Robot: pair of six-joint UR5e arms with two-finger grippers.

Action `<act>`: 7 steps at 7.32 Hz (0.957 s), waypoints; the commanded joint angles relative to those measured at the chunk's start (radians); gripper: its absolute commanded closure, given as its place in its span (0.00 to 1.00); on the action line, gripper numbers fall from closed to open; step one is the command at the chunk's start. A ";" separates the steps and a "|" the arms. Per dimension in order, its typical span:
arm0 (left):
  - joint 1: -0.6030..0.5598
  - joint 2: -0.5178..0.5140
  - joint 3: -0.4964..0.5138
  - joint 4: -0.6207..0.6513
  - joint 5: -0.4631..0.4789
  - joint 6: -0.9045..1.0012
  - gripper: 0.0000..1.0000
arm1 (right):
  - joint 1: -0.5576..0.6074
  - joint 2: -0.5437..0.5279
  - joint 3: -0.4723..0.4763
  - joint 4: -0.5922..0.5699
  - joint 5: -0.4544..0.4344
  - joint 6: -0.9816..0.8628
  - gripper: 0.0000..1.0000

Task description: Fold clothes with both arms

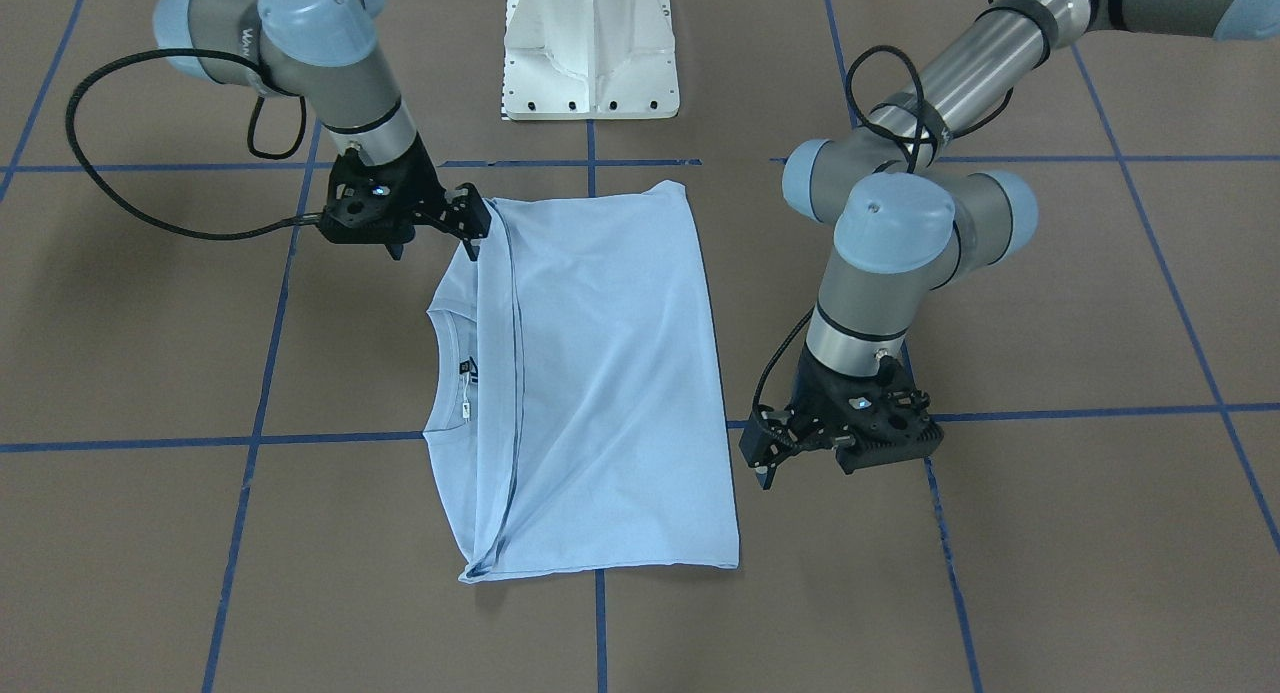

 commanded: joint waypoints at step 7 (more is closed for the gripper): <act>0.011 0.113 -0.178 0.086 -0.004 0.007 0.00 | -0.200 0.030 0.003 0.075 -0.181 -0.456 0.02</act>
